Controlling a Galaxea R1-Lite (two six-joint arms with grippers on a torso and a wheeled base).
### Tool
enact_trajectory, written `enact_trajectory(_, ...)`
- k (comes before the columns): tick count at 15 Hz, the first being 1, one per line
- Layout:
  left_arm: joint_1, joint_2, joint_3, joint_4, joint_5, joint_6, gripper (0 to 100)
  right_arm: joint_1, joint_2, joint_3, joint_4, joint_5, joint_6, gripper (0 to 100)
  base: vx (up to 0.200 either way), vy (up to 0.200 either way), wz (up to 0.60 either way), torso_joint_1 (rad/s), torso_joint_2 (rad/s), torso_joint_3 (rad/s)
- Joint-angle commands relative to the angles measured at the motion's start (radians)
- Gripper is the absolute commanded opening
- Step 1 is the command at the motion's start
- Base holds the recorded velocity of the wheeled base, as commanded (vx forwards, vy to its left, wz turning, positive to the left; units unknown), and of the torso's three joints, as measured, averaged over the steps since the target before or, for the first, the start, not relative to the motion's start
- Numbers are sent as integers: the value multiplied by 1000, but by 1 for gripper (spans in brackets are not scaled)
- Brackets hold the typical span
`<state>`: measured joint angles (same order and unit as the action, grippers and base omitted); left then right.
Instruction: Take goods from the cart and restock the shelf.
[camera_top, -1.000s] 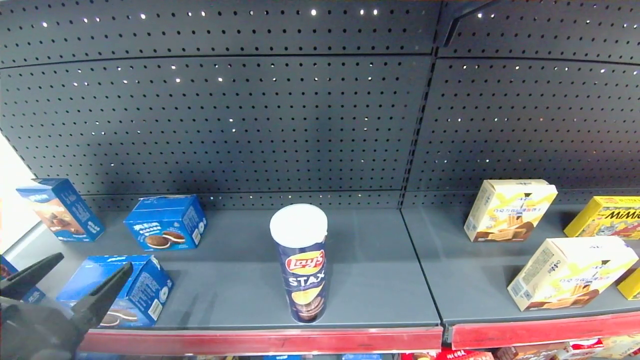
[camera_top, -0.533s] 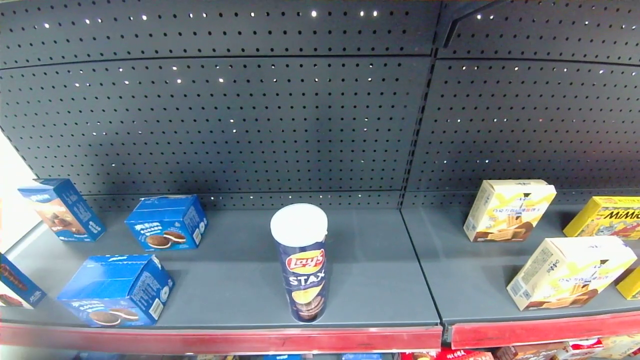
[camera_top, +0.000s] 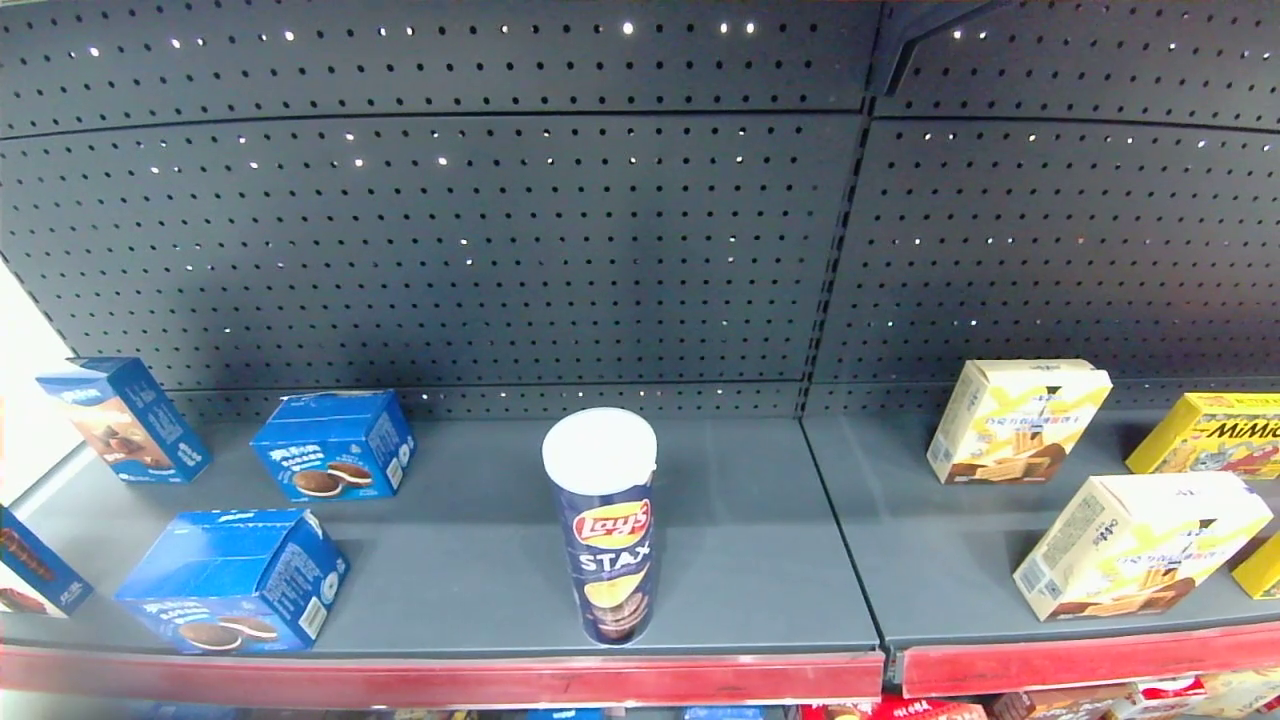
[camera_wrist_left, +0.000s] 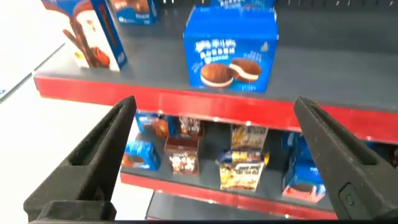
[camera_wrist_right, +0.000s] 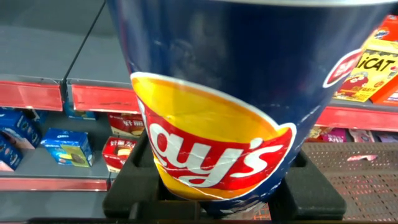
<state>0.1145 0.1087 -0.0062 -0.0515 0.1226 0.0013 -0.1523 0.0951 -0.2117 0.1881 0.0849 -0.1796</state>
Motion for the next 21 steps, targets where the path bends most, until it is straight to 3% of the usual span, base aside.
enact_trajectory(1, 1, -9, 6, 7, -1, -1, 100, 0, 0, 6, 1, 1, 0, 0, 0, 0, 0, 0, 0, 0)
enact_trajectory(3, 1, -9, 6, 21, -41, 8, 100, 0, 0, 25, -13, 1, 3, 0, 0, 0, 0, 0, 0, 0)
enact_trajectory(5, -1, -9, 6, 51, -124, 48, 100, 0, 0, 37, -30, 4, 3, 0, 0, 0, 0, 0, 0, 0)
enact_trajectory(6, -1, -9, 6, 53, -127, 54, 100, 0, 0, 35, -36, 10, 3, 0, 0, 0, 0, 0, 0, 0)
enact_trajectory(7, -1, -9, 6, 51, -119, 52, 100, 0, 0, 35, -36, 13, 3, 0, 0, 0, 0, 0, 0, 0)
enact_trajectory(8, -1, -9, 6, 51, -77, 25, 100, 7, 2, 29, -36, 24, 3, 0, 0, 0, 0, 0, 0, 0)
enact_trajectory(9, -1, -9, 6, 51, -61, -23, 100, 10, 0, 26, -35, 49, 3, 0, 0, 0, 0, 0, 0, 0)
enact_trajectory(13, -1, -9, 6, 51, -61, -24, 100, 30, 72, -60, -38, 141, 14, 0, 0, 0, 0, 0, 0, 0)
enact_trajectory(17, -1, -9, 6, 51, -61, -24, 100, 80, 202, -225, -42, 150, 25, 0, 0, 0, 0, 0, 0, 0)
enact_trajectory(21, -1, -9, 6, 51, -61, -24, 100, 188, 279, -311, -42, 171, 25, 0, 0, 0, 0, 0, 0, 0)
